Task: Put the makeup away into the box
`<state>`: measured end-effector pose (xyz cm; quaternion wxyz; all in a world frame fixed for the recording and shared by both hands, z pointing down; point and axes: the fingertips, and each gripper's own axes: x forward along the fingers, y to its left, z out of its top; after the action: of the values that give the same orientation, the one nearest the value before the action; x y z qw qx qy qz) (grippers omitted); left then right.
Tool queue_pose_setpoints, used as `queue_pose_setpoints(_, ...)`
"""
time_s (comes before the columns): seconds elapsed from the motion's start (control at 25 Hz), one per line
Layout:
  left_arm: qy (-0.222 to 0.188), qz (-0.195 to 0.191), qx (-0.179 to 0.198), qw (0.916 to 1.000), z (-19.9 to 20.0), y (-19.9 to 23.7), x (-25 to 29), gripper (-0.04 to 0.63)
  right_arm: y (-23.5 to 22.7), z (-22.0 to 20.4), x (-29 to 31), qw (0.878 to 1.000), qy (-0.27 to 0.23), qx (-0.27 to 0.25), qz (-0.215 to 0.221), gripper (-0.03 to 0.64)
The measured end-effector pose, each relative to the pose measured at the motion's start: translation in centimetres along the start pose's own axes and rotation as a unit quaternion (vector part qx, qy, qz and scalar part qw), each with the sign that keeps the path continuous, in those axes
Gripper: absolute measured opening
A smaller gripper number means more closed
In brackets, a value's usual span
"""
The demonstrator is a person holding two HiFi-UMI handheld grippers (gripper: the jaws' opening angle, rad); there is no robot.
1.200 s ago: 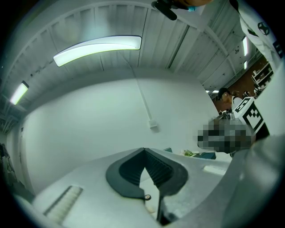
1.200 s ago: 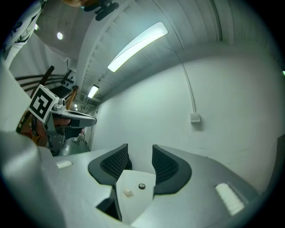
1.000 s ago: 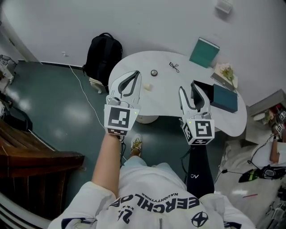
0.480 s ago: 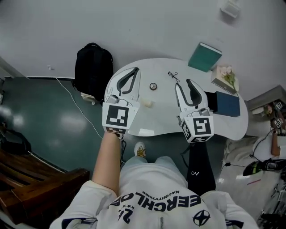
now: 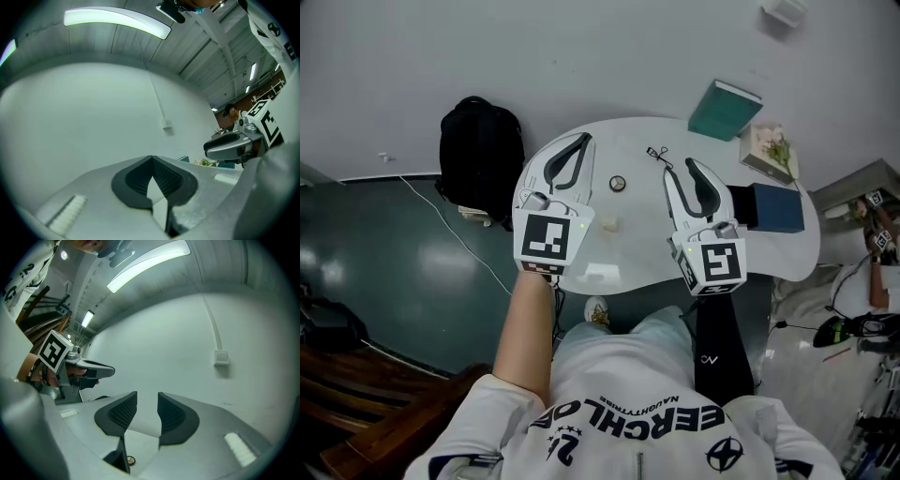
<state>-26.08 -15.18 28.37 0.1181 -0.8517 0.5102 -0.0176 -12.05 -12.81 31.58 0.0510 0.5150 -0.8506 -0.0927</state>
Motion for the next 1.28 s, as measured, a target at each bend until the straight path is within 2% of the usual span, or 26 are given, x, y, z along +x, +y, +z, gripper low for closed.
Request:
queue_pose_setpoints(0.24, -0.007, -0.007, -0.005, 0.9999, 0.0, -0.2, 1.2, 0.008, -0.8, -0.6, 0.6, 1.0, 0.002, 0.002, -0.003, 0.167)
queue_pose_setpoints(0.48, -0.006, -0.005, -0.002, 1.0, -0.3, 0.0, 1.7, 0.008, -0.6, -1.6, 2.4, 1.0, 0.007, 0.014, 0.016, 0.166)
queue_pose_setpoints(0.6, -0.003, -0.003, -0.004, 1.0, -0.7, 0.3, 1.7, 0.008, 0.7, -3.1, 3.4, 0.998, 0.035, 0.014, 0.047, 0.169)
queue_pose_setpoints(0.72, 0.002, 0.001, -0.011, 0.9999, -1.2, 0.9, 1.7, 0.008, 3.3, -6.1, 4.7, 0.989, 0.098, -0.001, 0.111, 0.176)
queue_pose_setpoints(0.84, 0.005, 0.003, -0.015, 0.9999, -1.6, 1.4, 1.6, 0.008, 6.5, -10.2, 5.7, 0.969, 0.17, -0.017, 0.178, 0.184)
queue_pose_setpoints(0.92, 0.008, 0.006, -0.018, 0.9998, -1.9, 1.8, 1.5, 0.008, 8.4, -13.3, 5.9, 0.952, 0.216, -0.032, 0.216, 0.197)
queue_pose_setpoints(1.04, 0.011, 0.009, -0.022, 0.9997, -2.3, 2.5, 1.3, 0.008, 10.9, -17.6, 5.4, 0.922, 0.275, -0.074, 0.263, 0.207)
queue_pose_setpoints(1.28, 0.019, 0.013, -0.027, 0.9994, -3.4, 3.2, 0.5, 0.008, 14.0, -25.1, 4.1, 0.854, 0.367, -0.154, 0.336, 0.236)
